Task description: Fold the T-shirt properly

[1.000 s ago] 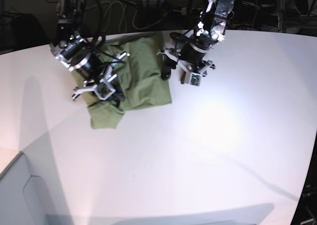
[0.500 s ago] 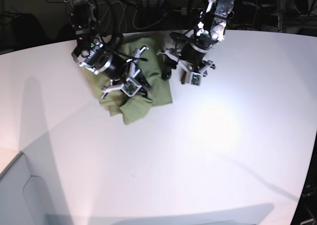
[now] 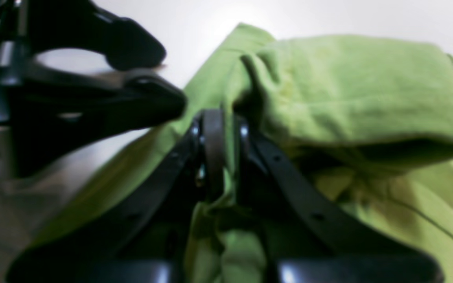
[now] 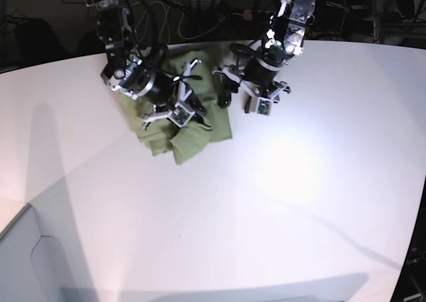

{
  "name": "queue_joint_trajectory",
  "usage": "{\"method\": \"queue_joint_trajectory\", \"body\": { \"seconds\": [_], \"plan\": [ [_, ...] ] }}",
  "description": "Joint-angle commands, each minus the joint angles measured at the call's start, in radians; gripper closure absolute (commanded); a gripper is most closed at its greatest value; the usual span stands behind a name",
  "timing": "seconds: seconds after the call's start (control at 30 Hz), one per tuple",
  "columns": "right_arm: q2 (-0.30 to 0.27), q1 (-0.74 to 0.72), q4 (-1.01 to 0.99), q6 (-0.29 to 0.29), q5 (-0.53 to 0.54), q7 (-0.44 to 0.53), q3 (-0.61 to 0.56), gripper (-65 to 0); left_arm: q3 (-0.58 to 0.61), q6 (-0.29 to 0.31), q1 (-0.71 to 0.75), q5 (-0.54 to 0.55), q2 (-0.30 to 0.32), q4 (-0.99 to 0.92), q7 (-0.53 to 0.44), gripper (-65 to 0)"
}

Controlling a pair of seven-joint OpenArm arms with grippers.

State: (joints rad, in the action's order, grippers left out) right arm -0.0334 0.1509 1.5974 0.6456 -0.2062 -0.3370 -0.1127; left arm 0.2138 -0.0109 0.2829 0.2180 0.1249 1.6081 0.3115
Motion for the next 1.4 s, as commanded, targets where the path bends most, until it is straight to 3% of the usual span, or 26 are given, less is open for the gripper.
{"method": "queue_joint_trajectory", "body": {
  "seconds": [0.0, 0.13, 0.2, 0.27, 0.4, 0.53, 0.9, 1.0, 1.23, 1.37],
  "plan": [
    [-0.001, -0.007, 0.007, 0.015, 0.018, 0.023, 0.0, -0.1, 0.0, 0.002, 0.0, 0.002, 0.0, 0.016, -0.002, -35.2],
    [-0.001, -0.012, 0.007, 0.018, 0.018, 0.019, -0.002, -0.3, 0.0, 0.002, 0.0, 0.002, 0.002, 0.013, -0.002, -35.3],
    [-0.003, -0.017, 0.001, 0.018, 0.018, 0.017, -0.025, -3.5, -0.001, 0.002, 0.0, 0.002, 0.003, 0.011, -0.002, -35.3],
    [-0.02, -0.017, 0.001, 0.018, 0.018, 0.017, -0.045, -10.1, -0.001, 0.002, 0.0, 0.001, 0.003, 0.011, -0.002, -35.3],
    [-0.043, -0.007, 0.042, 0.018, 0.021, 0.022, -0.074, -30.8, -0.001, 0.002, 0.0, 0.001, 0.003, 0.011, -0.002, -35.3],
    [-0.052, 0.025, 0.128, 0.018, 0.024, 0.026, -0.037, -41.5, -0.001, 0.002, 0.002, 0.001, 0.003, 0.021, -0.002, -35.3],
    [-0.044, 0.048, 0.271, 0.018, 0.029, 0.017, 0.196, -42.7, -0.026, 0.002, 0.049, 0.002, 0.019, 0.051, -0.007, -35.3],
    [-0.047, 0.039, 0.281, 0.018, 0.09, 0.014, 0.255, -43.0, -0.053, 0.002, 0.077, 0.002, 0.022, 0.099, -0.005, -35.3],
    [-0.05, -0.024, 0.211, 0.019, 0.167, -0.181, 0.304, -43.1, -0.119, 0.002, 0.118, 0.002, 0.025, 0.18, -0.004, -35.3],
    [-0.049, -0.029, 0.174, 0.019, 0.192, -0.219, 0.299, -43.0, -0.15, 0.002, 0.123, 0.002, 0.023, 0.196, -0.004, -35.3]
  ]
}}
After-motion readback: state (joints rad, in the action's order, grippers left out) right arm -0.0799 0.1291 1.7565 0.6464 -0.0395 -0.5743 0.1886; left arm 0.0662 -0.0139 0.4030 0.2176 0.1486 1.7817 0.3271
